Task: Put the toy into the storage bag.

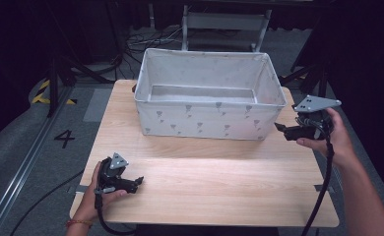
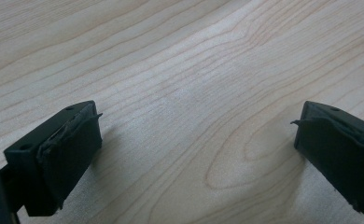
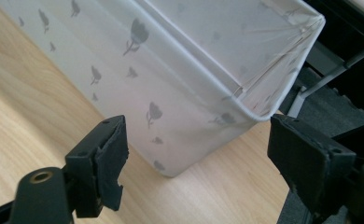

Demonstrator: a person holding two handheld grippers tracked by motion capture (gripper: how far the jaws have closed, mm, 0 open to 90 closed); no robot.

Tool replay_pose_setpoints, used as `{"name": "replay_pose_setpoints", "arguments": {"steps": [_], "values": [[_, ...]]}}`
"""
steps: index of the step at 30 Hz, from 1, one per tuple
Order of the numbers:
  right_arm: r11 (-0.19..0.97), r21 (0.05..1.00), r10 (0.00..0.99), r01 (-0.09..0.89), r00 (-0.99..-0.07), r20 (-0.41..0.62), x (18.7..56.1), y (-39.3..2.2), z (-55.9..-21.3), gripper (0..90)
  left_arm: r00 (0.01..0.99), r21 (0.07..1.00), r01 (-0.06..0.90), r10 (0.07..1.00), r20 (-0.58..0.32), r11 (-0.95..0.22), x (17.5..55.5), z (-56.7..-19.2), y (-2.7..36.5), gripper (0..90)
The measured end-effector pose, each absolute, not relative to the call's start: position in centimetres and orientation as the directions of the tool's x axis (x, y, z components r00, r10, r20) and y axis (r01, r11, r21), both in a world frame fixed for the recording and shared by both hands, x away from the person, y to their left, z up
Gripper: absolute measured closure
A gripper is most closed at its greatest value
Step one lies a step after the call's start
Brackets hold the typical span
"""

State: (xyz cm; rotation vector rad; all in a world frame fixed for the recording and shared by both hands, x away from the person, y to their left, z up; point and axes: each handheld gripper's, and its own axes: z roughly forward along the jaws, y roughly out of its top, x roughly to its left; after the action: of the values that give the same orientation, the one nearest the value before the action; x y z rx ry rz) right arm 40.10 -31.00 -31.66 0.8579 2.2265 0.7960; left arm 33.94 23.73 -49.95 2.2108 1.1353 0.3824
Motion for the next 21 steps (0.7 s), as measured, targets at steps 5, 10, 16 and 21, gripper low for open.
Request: {"name": "replay_pose_setpoints", "arguments": {"steps": [5, 10, 16, 21], "values": [[0.617, 0.701, 0.726, 0.357, -0.603, -0.332, 39.2, -31.2, -32.8, 20.7, 0.59, 0.641, 0.628, 0.807, -0.022, -0.441, 34.0, -50.0, 23.7, 1.0], [0.631, 0.691, 0.717, 0.354, -0.606, -0.345, 38.6, -31.4, -34.1, 20.7, 0.59, 0.641, 0.628, 0.807, -0.022, -0.442, 34.0, -50.0, 23.7, 1.0], [0.652, 0.669, 0.702, 0.358, -0.618, -0.354, 37.7, -31.8, -35.9, 20.7, 0.59, 0.641, 0.628, 0.807, -0.022, -0.442, 33.9, -49.9, 23.7, 1.0], [0.661, 0.653, 0.699, 0.371, -0.62, -0.355, 37.1, -32.3, -37.7, 20.7, 0.589, 0.64, 0.63, 0.808, -0.024, -0.441, 33.9, -49.9, 23.7, 1.0]]}}
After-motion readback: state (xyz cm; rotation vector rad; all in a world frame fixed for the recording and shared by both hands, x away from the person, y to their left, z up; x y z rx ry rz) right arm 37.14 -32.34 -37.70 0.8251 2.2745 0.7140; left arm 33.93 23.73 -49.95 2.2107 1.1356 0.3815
